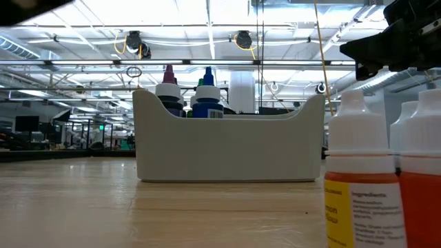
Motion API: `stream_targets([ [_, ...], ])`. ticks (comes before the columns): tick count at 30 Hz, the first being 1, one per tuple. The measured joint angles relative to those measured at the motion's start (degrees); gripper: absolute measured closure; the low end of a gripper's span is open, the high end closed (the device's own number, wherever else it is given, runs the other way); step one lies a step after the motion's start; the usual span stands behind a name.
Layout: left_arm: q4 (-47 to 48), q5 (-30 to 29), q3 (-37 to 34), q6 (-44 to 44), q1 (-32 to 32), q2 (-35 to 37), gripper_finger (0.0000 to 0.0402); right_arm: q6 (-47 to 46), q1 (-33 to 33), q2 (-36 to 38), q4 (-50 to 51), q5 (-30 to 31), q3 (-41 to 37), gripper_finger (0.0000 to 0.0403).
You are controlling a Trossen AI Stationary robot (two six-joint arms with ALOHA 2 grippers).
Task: Pick & Place food coloring
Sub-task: Put the small blue food coloring into the gray bin
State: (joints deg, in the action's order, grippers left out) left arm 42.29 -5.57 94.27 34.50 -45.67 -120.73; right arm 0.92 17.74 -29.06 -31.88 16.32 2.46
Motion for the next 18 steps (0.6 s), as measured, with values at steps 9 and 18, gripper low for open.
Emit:
stream_targets([
  [9,-4.28,1.05,-2.68,-0.61,0.13,-0.09,0.0147,0.37,0.0,0.0,0.47,0.04,0.0,0.0402],
  [18,-6.49,1.06,-4.71,-2.64,0.14,-0.09,0.0174,0.38,-0.01,0.0,0.46,0.07,0.0,0.0402],
])
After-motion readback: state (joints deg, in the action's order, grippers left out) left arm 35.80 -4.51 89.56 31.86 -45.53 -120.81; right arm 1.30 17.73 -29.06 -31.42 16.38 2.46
